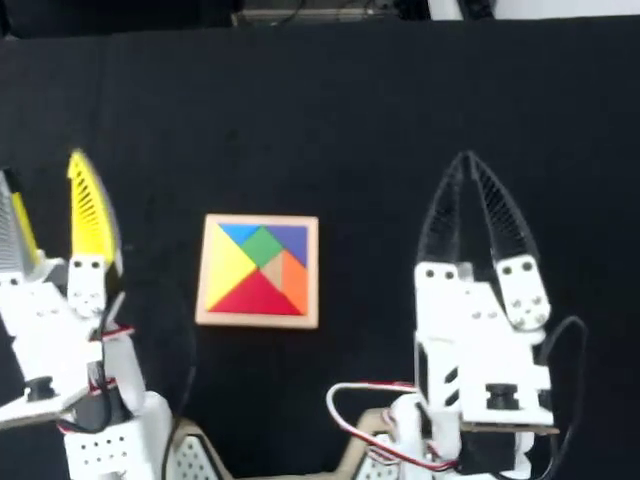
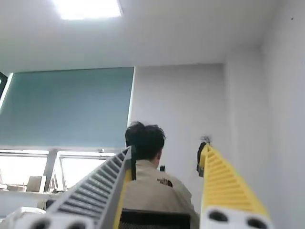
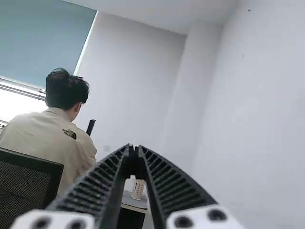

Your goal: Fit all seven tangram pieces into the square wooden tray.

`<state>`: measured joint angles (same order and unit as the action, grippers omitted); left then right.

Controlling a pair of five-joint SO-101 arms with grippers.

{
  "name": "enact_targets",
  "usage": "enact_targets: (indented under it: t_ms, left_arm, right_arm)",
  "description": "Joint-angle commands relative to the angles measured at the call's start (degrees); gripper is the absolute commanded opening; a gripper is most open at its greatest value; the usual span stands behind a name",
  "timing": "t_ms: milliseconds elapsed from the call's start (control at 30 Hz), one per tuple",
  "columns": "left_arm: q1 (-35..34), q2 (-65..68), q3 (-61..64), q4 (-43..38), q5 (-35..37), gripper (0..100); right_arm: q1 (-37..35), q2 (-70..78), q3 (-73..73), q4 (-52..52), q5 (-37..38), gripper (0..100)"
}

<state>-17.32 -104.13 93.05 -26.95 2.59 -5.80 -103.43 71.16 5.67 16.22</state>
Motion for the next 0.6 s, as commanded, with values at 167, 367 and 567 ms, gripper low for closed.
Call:
enact_targets:
  t_ms: [167, 367, 567]
  left_arm:
    - [1.7, -0.3, 4.3, 12.4, -2.5, 23]
    - [4.2, 0.0, 4.3, 41.6, -2.5, 23]
    - [5.1, -0.1, 4.3, 72.4, -2.5, 23]
  right_arm:
    - [-1.6, -5.0, 7.3, 6.6, 0.6, 1.6]
    - [1.8, -4.9, 22.5, 7.1, -2.4, 1.6]
    - [9.9, -3.6, 25.4, 22.2, -25.7, 1.6]
